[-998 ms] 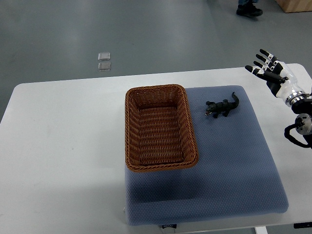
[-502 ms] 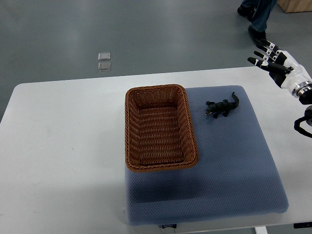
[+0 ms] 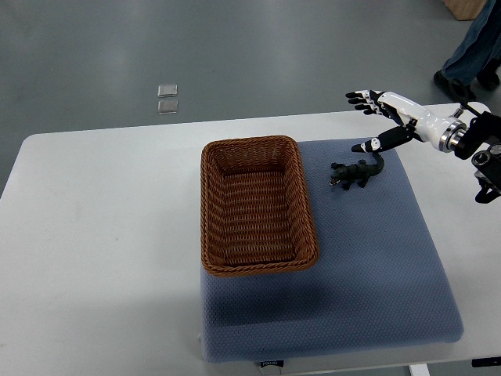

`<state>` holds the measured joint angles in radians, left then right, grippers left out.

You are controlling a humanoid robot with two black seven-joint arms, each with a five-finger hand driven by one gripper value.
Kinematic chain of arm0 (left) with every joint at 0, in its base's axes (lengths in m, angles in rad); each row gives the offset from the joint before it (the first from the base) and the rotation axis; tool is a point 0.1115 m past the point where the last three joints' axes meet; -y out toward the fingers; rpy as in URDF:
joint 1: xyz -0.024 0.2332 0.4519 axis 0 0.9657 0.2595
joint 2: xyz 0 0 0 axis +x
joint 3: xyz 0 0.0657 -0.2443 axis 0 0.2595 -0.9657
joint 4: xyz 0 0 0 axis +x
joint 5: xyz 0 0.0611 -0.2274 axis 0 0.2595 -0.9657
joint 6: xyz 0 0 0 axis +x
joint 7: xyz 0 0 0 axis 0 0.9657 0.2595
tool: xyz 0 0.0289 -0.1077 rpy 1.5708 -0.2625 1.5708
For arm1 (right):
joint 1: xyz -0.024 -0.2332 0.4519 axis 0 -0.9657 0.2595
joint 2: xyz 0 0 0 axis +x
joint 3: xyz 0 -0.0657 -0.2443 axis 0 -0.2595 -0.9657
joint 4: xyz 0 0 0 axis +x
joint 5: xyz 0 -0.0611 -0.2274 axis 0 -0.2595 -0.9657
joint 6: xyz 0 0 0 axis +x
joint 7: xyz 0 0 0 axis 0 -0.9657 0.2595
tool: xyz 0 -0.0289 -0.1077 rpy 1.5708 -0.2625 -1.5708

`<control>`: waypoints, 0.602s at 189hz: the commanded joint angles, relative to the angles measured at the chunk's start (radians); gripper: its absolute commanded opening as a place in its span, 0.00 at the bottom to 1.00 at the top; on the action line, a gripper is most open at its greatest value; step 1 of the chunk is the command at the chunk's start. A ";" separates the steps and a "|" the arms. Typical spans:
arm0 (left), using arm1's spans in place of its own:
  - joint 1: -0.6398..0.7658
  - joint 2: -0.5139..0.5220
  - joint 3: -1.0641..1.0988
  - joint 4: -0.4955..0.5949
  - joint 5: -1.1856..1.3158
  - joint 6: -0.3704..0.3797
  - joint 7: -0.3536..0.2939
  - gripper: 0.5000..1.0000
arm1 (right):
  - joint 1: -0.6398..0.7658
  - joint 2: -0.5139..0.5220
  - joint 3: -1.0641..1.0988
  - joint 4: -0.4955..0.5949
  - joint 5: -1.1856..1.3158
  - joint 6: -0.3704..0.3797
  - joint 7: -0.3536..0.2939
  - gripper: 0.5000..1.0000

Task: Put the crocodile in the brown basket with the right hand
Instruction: 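Reach the right hand down over the green toy crocodile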

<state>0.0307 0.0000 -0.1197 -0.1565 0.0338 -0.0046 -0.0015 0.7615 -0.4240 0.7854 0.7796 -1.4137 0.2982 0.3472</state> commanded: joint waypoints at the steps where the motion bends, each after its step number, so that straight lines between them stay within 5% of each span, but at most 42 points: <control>1: 0.000 0.000 0.000 0.000 0.000 0.000 0.000 1.00 | 0.029 -0.007 -0.089 0.014 -0.067 -0.014 -0.001 0.85; 44: 0.000 0.000 0.000 0.000 0.000 0.000 0.000 1.00 | 0.105 -0.056 -0.322 0.014 -0.122 -0.106 -0.001 0.85; 114: 0.000 0.000 0.000 0.000 0.000 0.000 0.000 1.00 | 0.116 -0.045 -0.406 0.000 -0.220 -0.174 -0.014 0.85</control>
<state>0.0306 0.0000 -0.1197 -0.1565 0.0338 -0.0046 -0.0015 0.8690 -0.4735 0.4072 0.7901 -1.6310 0.1498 0.3362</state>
